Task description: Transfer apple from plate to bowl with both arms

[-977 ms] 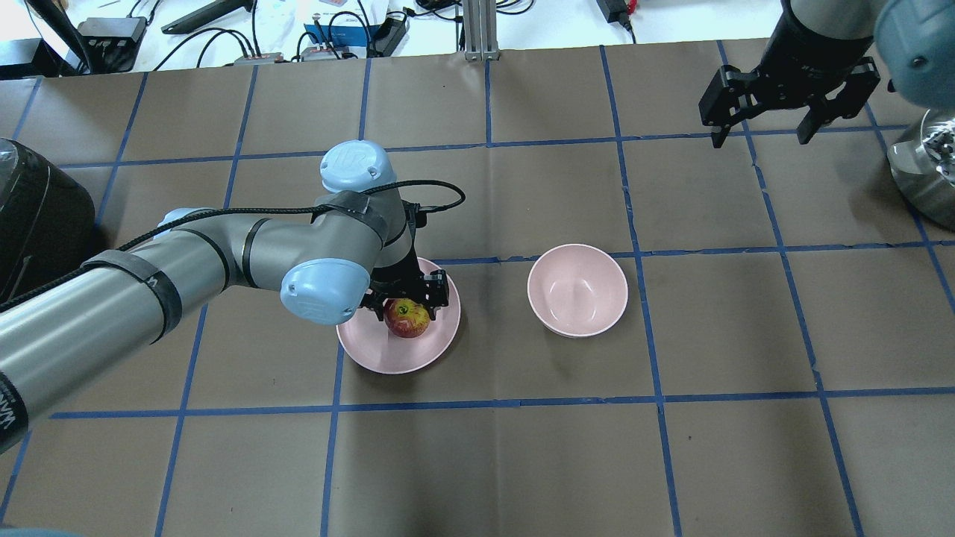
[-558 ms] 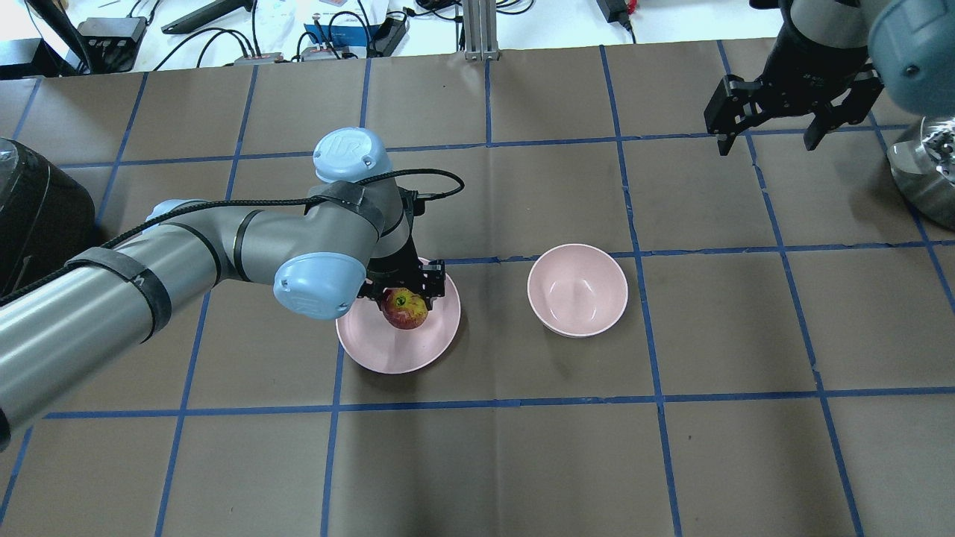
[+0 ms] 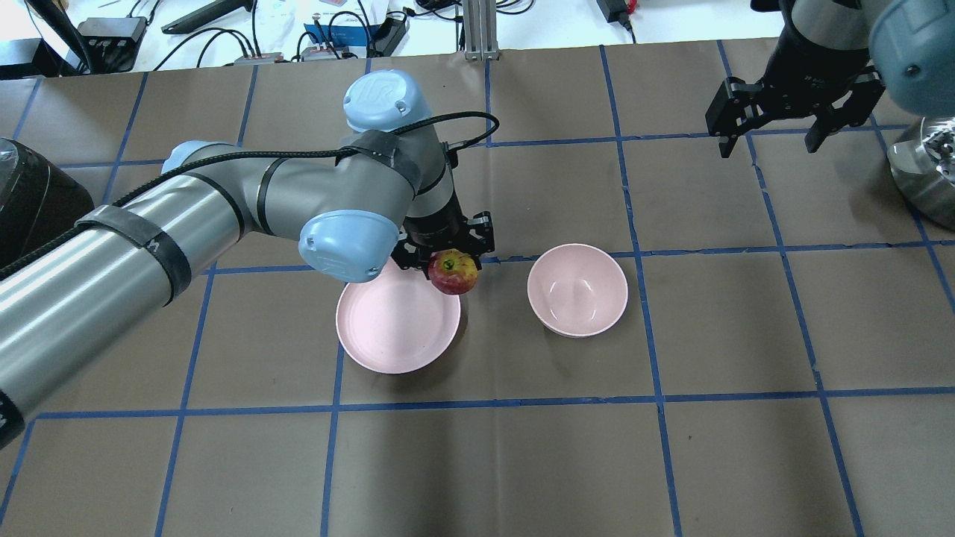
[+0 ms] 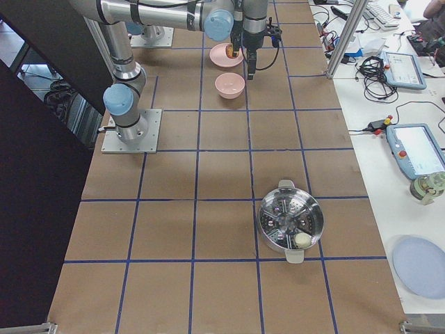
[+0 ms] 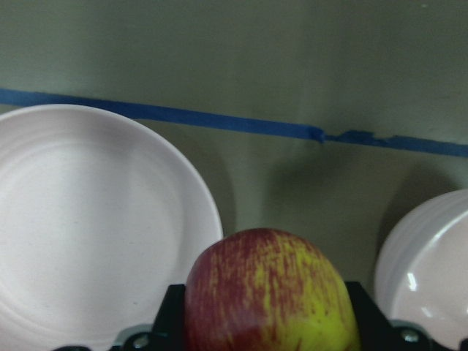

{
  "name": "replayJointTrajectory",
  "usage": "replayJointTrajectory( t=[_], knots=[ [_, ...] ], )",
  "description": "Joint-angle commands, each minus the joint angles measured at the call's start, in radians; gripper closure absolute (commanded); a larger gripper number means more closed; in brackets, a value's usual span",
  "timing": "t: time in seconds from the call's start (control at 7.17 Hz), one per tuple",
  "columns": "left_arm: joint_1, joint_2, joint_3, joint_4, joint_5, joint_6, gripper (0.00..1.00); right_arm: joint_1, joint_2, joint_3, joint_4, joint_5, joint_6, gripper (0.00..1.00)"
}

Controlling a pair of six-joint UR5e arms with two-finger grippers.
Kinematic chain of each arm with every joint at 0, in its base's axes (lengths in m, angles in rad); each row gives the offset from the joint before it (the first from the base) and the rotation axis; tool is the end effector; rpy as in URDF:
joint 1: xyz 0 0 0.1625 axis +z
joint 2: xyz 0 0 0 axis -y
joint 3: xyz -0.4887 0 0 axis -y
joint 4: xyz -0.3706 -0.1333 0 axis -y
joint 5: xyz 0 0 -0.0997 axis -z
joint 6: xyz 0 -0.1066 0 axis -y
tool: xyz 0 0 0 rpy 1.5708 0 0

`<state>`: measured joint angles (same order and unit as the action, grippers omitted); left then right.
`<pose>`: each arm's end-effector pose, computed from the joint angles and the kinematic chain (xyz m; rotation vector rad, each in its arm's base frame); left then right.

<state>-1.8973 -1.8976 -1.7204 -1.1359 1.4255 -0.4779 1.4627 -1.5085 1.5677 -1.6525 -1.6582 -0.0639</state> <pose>-0.3274 -0.5030 0.3459 0.2330 -3.0118 -0.1438 0.0691 -0.5129 0.5244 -0.0690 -3.0517 0.0228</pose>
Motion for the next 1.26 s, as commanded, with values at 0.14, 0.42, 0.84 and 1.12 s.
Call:
replayJointTrajectory(
  t=[0.14, 0.42, 0.84, 1.12],
  knots=[
    [-0.113, -0.104, 0.138, 0.027, -0.045, -0.273, 0.86, 0.001, 0.001, 0.0, -0.004, -0.052, -0.005, 0.0],
    [-0.195, -0.21, 0.199, 0.03, -0.048, -0.343, 0.86, -0.001, 0.001, 0.009, -0.007, -0.066, -0.005, 0.0],
    [-0.207, -0.236, 0.184, 0.033, -0.076, -0.308, 0.36, -0.002, 0.001, 0.012, -0.009, -0.066, -0.013, 0.0],
    [-0.206, -0.232, 0.202, 0.066, -0.071, -0.283, 0.0, -0.002, 0.001, 0.014, -0.01, -0.066, -0.014, 0.0]
  ],
)
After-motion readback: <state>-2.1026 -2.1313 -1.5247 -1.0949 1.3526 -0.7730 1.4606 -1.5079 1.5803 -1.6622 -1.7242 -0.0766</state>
